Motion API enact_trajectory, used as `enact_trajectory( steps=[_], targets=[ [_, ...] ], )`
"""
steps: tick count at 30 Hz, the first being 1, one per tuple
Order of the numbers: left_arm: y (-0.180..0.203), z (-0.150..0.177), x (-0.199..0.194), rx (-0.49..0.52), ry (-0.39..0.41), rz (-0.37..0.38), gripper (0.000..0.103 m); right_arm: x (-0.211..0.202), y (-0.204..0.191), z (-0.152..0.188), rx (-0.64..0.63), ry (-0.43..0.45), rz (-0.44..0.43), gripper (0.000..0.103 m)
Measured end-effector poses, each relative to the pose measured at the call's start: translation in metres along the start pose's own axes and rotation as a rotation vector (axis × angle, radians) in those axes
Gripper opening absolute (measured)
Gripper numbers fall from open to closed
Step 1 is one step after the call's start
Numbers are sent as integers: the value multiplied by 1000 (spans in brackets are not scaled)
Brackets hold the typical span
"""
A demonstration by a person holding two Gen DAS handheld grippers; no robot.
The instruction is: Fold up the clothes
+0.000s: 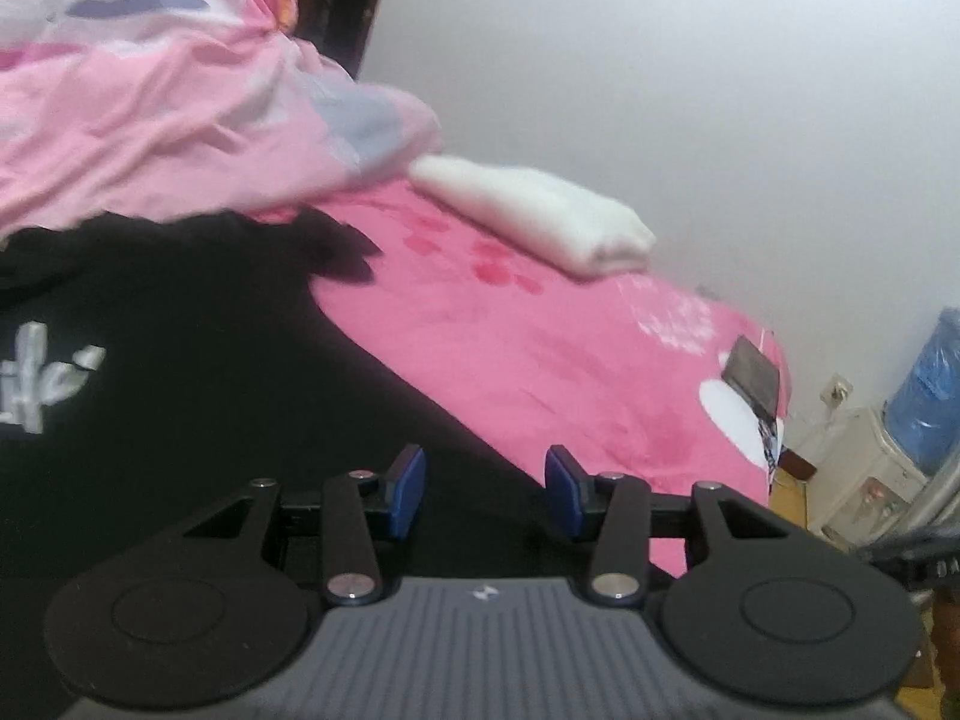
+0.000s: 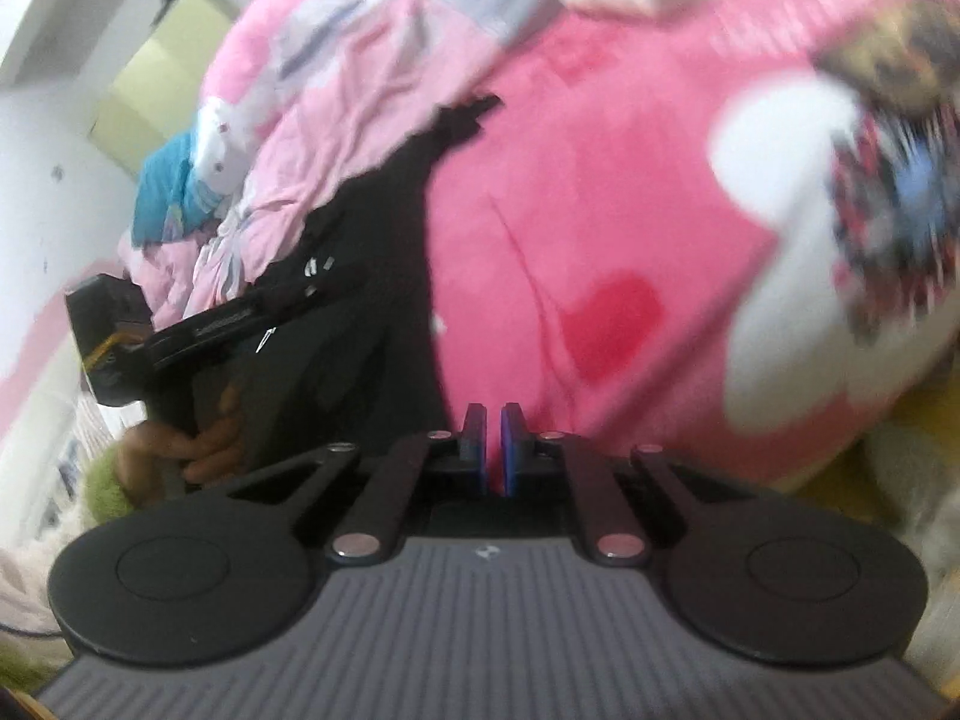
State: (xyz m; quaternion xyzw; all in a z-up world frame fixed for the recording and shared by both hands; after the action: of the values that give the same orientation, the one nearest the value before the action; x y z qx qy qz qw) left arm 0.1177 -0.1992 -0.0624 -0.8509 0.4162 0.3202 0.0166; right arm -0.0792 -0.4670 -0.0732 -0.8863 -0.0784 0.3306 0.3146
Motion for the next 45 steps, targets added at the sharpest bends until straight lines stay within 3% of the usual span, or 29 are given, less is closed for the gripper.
enact_trajectory(
  steps=[6,9,11,14,17,22,26,28,32,37,41,45],
  targets=[
    [-6,25,-38,-29,-87,19,46,52,-52,-15,-259,-60,-69,5],
    [-4,48,-52,-32,-124,58,46,72,-41,-10,-242,-130,-15,4],
    [-2,62,-62,-40,-138,80,46,65,-27,-6,-169,-136,-24,4],
    [-3,78,-75,-55,-148,105,46,41,-29,-3,-154,-119,28,5],
    [-3,89,-86,-63,-151,118,46,36,-47,-8,-193,-86,36,5],
    [-3,94,-97,-87,-149,114,46,80,-79,-24,-335,-25,73,5],
    [-2,97,-100,-82,-154,118,46,112,-80,-26,-425,-70,72,5],
    [-3,99,-100,-85,-158,122,46,114,-61,-34,-358,-62,70,0],
    [-5,100,-101,-92,-163,134,46,101,-22,-55,-177,19,82,2],
    [-6,100,-101,-88,-174,137,46,97,-29,-54,-185,-19,-86,3],
    [-5,98,-99,-94,-182,132,46,131,-30,-60,-198,-84,-111,2],
    [-3,98,-100,-85,-190,128,46,142,-6,-81,-100,-45,-106,0]
  ],
)
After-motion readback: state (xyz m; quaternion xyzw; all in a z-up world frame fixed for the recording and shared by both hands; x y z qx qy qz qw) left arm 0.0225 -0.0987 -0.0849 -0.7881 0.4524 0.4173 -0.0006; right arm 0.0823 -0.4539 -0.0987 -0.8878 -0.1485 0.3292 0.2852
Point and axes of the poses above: each gripper's, at about its wrist camera, not at the fingertips, and x roughly the way its jaws point, y to its right, z to its underside, the point moved 1 cm from there along x, roughly the way its jaws point, and after that the axes turned 3 degrees about x, right-handed, at the moved point
